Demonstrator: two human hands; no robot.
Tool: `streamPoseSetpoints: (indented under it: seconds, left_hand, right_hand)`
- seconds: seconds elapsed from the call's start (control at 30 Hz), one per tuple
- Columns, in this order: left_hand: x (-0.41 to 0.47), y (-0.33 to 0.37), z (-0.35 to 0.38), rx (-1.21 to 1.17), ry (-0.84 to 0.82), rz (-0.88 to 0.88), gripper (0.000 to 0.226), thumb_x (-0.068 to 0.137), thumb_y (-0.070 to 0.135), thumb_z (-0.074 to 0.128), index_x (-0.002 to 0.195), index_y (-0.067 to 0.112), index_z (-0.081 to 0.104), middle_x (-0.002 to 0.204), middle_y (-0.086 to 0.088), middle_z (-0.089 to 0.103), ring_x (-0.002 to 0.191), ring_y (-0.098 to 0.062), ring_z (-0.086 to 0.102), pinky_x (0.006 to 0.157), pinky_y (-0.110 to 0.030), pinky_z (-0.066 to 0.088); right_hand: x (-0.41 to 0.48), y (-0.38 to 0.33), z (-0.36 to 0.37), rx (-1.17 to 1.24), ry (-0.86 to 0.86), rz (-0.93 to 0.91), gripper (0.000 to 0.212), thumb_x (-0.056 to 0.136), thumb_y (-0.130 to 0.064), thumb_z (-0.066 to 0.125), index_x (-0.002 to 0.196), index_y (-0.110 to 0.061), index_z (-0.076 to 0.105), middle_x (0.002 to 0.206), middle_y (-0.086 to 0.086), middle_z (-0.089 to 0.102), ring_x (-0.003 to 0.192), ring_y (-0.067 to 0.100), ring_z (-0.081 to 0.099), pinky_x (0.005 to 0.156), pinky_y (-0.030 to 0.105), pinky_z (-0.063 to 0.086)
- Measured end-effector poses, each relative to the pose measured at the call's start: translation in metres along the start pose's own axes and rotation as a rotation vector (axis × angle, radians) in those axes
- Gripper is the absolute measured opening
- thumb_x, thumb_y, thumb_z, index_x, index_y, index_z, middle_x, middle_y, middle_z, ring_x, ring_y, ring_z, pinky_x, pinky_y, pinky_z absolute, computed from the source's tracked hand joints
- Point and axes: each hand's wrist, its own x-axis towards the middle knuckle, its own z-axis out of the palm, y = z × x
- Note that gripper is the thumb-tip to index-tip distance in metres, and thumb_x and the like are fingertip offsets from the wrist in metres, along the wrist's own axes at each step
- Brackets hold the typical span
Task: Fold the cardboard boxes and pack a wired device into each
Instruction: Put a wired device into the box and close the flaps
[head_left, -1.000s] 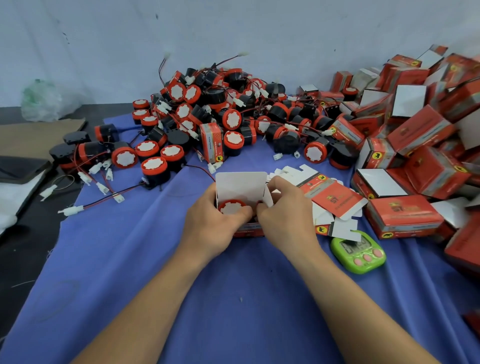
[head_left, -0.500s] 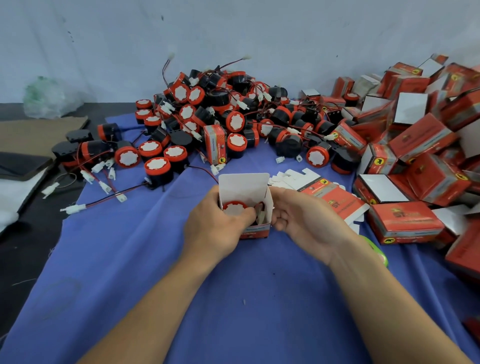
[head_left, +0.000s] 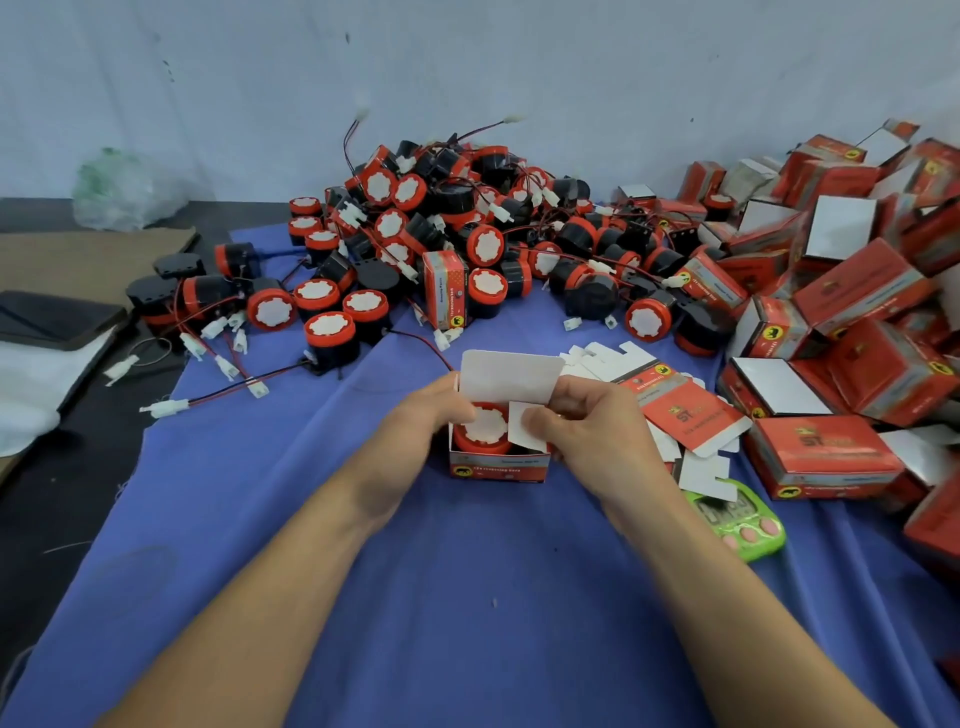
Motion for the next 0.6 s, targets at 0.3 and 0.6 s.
streamPoseSetpoints:
  seconds: [0.3, 0.6]
  left_hand:
    - [-0.001, -0.021, -0.010, -0.038, 0.025, 0.121, 0.032, 0.106, 0.007, 0.054, 0.126, 0.026, 0.071, 0.122, 0.005, 0.076, 0.116, -0.015, 0.071, 0.091, -0.025, 0.056]
    - [0.000, -0.017, 0.001, -0.100, 0.232, 0.108, 0.040, 0.093, -0.006, 0.064, 0.092, 0.028, 0.085, 0.099, 0.000, 0.081, 0.095, -0.017, 0.077, 0.073, -0.020, 0.058]
  right_hand:
    - [0.002, 0.002, 0.001, -0.007, 0.047, 0.026, 0.023, 0.092, -0.007, 0.071, 0.100, -0.028, 0.078, 0.096, -0.011, 0.079, 0.090, 0.011, 0.076, 0.084, 0.041, 0.063]
    - [0.005, 0.002, 0.005, 0.014, 0.021, -0.040, 0.045, 0.093, 0.001, 0.066, 0.081, -0.039, 0.082, 0.092, -0.009, 0.079, 0.090, 0.013, 0.075, 0.079, 0.038, 0.063]
